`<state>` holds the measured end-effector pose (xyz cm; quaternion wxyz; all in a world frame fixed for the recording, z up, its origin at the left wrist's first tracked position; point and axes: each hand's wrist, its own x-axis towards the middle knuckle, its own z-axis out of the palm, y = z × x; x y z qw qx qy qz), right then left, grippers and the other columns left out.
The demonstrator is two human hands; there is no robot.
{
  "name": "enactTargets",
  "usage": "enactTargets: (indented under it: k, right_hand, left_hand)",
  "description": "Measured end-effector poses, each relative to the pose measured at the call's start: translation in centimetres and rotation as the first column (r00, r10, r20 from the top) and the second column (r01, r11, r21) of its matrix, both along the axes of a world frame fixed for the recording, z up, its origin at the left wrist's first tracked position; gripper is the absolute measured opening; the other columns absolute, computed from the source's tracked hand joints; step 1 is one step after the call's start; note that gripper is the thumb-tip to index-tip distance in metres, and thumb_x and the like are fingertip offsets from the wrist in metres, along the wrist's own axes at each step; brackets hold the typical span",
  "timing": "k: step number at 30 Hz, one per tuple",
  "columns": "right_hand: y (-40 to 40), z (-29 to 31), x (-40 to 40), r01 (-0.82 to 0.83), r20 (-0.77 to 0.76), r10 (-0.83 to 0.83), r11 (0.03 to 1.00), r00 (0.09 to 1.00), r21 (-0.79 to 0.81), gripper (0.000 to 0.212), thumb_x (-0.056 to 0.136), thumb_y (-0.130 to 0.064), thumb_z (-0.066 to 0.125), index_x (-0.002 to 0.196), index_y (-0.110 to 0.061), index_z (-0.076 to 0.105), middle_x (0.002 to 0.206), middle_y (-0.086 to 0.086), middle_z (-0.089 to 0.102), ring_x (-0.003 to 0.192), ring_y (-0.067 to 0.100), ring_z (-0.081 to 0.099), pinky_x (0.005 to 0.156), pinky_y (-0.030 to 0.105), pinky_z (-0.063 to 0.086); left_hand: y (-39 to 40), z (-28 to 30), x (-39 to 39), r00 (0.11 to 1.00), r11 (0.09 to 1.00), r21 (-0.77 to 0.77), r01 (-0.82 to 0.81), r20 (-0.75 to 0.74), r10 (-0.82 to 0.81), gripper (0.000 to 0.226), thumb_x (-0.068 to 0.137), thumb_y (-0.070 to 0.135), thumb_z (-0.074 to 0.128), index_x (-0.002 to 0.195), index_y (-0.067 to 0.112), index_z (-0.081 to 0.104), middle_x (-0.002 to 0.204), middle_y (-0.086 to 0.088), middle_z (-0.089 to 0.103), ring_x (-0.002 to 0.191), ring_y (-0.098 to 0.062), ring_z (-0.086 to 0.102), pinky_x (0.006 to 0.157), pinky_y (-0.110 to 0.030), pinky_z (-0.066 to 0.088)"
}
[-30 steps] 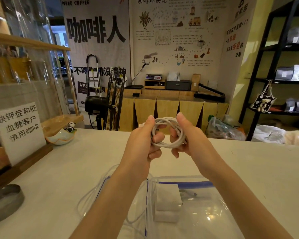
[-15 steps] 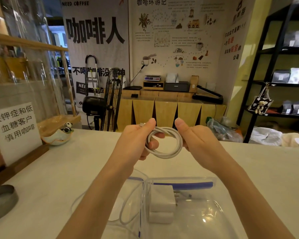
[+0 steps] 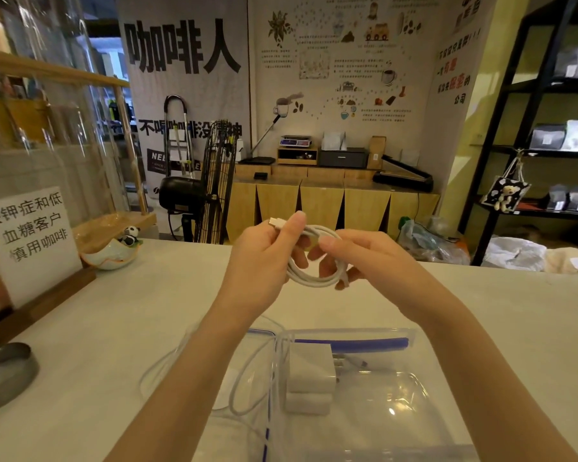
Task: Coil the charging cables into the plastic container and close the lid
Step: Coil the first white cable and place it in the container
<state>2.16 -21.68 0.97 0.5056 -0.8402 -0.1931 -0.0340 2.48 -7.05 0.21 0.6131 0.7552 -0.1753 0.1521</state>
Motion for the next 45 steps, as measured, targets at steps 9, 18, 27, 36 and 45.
enactTargets:
  k: [9, 18, 27, 36, 45]
  right_hand:
    - [-1.5, 0.2, -0.1, -0.162, -0.142, 0.171, 0.984, 0.975, 0.074, 0.022, 0.075, -0.03, 0.06, 0.09, -0.015, 0.066, 0.065, 0.004, 0.057, 0.058, 0.015, 0.052, 0.059, 0.02, 0.05]
    - [-1.6, 0.4, -0.2, -0.19, -0.146, 0.195, 0.981, 0.97, 0.047, 0.027, 0.07, -0.039, 0.057, 0.086, -0.02, 0.064, 0.051, -0.007, 0.042, 0.045, 0.007, 0.034, 0.044, 0.014, 0.034]
    - [-2.0, 0.5, -0.1, -0.155, -0.128, 0.157, 0.988, 0.979, 0.027, 0.037, 0.066, -0.047, 0.056, 0.078, -0.014, 0.067, 0.045, -0.008, 0.04, 0.041, 0.008, 0.029, 0.038, 0.017, 0.027]
    - [-2.1, 0.2, 0.2, -0.092, -0.018, 0.091, 0.993, 0.996, -0.077, 0.034, 0.067, -0.053, 0.049, 0.077, -0.028, 0.07, 0.055, -0.01, 0.059, 0.052, 0.002, 0.05, 0.051, 0.011, 0.042]
    - [-4.0, 0.2, -0.2, -0.063, -0.16, 0.055, 0.997, 0.986, -0.047, 0.032, 0.069, -0.04, 0.058, 0.092, -0.019, 0.067, 0.072, -0.004, 0.072, 0.069, 0.012, 0.067, 0.072, 0.026, 0.055]
  left_hand:
    - [-0.1, -1.0, 0.4, 0.988, 0.987, 0.075, -0.141, 0.067, 0.136, 0.037, 0.091, 0.036, 0.04, 0.062, 0.018, 0.056, 0.05, -0.002, 0.055, 0.034, -0.005, 0.053, 0.035, -0.01, 0.04]
    - [0.1, -0.8, 0.6, 0.994, 0.993, 0.052, -0.108, 0.025, 0.107, 0.038, 0.093, 0.033, 0.039, 0.066, 0.015, 0.06, 0.052, -0.003, 0.054, 0.034, -0.003, 0.051, 0.036, -0.008, 0.038]
    - [0.1, -0.5, 0.3, 0.991, 0.991, 0.036, -0.13, 0.042, 0.129, 0.039, 0.093, 0.031, 0.04, 0.064, 0.015, 0.061, 0.05, -0.004, 0.054, 0.032, -0.004, 0.051, 0.035, -0.009, 0.039]
    - [0.1, -0.7, 0.6, 0.995, 0.996, 0.001, -0.086, 0.05, 0.086, 0.036, 0.09, 0.033, 0.041, 0.075, 0.01, 0.065, 0.055, -0.003, 0.059, 0.039, -0.003, 0.055, 0.039, -0.009, 0.041]
    - [-1.2, -1.3, 0.3, 0.981, 0.999, -0.035, 0.029, -0.193, -0.035, 0.034, 0.089, 0.033, 0.048, 0.073, 0.009, 0.065, 0.052, -0.004, 0.06, 0.033, -0.006, 0.052, 0.035, -0.013, 0.042]
